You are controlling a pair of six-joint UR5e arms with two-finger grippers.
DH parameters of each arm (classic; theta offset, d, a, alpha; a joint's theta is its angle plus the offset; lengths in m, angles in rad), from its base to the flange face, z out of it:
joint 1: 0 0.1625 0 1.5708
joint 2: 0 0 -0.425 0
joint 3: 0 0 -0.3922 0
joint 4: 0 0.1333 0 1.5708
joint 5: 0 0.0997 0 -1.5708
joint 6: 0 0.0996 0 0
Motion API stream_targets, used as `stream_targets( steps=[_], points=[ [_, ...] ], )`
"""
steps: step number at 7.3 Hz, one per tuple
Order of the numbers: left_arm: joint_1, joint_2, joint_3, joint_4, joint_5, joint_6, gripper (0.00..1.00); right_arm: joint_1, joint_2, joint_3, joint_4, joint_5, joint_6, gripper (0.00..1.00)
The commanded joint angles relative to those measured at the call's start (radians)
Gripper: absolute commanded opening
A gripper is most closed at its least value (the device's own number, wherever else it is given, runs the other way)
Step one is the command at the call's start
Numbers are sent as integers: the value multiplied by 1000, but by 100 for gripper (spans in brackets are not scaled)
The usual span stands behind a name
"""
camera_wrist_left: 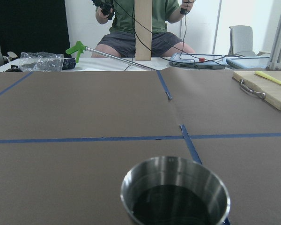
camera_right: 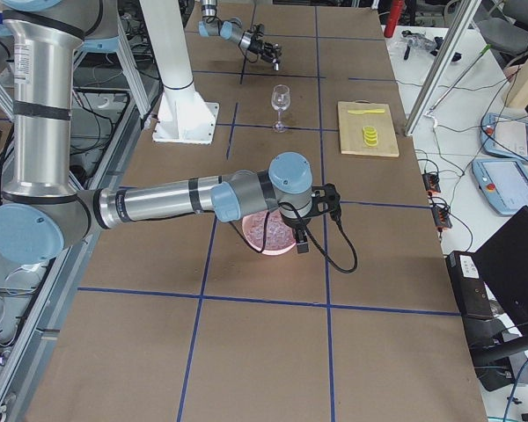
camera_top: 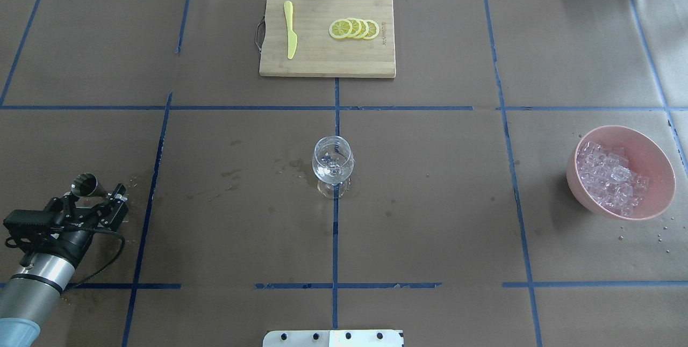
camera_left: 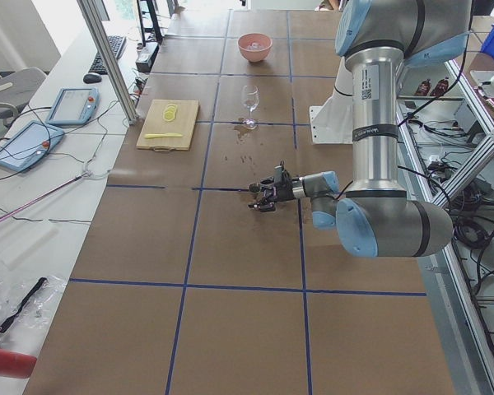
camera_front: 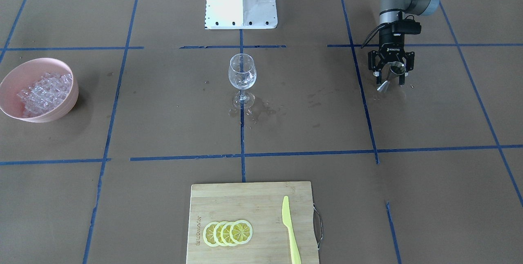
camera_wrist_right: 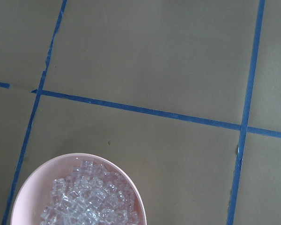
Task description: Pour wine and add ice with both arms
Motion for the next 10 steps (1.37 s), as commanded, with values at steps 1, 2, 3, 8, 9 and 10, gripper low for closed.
stream_targets(
  steps=[1, 2, 3, 8, 9, 10],
  points=[
    [0, -1, 5, 3, -2, 4, 37, 0, 0, 0, 0, 0, 0, 100],
    [0, 0, 8, 4, -2, 9, 24, 0, 0, 0, 0, 0, 0, 100],
    [0, 0, 8, 4, -5, 9, 4, 0, 0, 0, 0, 0, 2, 100],
    [-5, 4, -154, -8, -9, 188, 0, -2, 8, 1, 2, 0, 2, 100],
    [-3, -15, -195, -8, -11, 306, 0, -2, 8, 3, 2, 0, 2, 100],
    [-3, -83, -196, -6, -12, 354, 0, -2, 8, 3, 2, 2, 2, 100]
  ],
)
